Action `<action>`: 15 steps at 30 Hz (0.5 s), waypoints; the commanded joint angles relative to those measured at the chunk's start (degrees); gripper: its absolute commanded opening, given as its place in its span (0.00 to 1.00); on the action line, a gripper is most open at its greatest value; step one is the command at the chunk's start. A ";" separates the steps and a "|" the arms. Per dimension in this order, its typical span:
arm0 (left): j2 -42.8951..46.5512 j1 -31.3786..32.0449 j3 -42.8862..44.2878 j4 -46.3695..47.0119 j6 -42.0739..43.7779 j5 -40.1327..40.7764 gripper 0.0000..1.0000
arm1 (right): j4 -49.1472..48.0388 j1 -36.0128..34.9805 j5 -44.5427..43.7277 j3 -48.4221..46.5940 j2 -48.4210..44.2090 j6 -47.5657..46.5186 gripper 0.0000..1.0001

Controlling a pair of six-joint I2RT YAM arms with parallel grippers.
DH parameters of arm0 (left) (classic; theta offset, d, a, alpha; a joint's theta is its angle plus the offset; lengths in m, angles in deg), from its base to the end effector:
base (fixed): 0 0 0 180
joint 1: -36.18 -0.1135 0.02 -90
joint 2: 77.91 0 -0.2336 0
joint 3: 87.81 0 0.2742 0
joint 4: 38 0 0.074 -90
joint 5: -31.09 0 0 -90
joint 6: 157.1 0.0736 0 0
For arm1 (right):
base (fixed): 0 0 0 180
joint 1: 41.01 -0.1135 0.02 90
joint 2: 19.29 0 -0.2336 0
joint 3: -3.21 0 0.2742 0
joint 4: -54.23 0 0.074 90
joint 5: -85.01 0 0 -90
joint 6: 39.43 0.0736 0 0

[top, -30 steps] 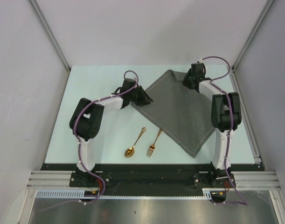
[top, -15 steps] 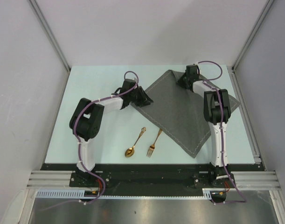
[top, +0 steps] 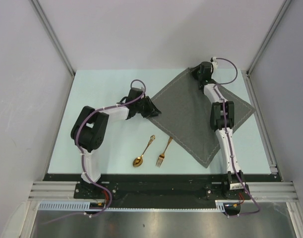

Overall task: Fold the napkin into a case and place the utensils inside
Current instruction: Flatten out the crumpled napkin at the center of the board.

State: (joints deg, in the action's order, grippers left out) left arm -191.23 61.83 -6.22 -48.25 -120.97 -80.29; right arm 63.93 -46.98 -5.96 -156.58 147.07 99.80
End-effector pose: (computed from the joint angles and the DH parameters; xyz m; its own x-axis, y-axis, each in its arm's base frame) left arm 0.3955 -0.2197 0.0885 -0.8784 -0.4125 -0.2414 -0.1053 0.6596 -0.7442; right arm 0.6576 0.0675 0.0959 -0.2485 0.7354 -0.6305 0.1537 0.6726 0.7239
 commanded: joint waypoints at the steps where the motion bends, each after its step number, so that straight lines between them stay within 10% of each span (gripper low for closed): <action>1: 3.55 -0.78 0.13 1.29 1.40 -0.15 0.33 | -6.03 1.31 -3.25 -2.19 -6.12 -3.79 0.25; 7: 0.12 -1.30 5.13 -3.94 2.09 -0.94 0.37 | 11.00 4.04 -0.09 8.78 -23.17 -6.95 0.38; 15: -0.76 -2.01 14.89 -22.58 10.52 8.53 0.73 | 33.86 14.93 0.44 34.54 -46.20 -16.88 0.50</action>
State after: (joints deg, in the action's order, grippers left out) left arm -191.84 60.65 2.72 -59.64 -116.90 -77.89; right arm 84.65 -38.72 -5.48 -131.36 110.63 89.99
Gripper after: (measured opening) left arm 0.707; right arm 0.468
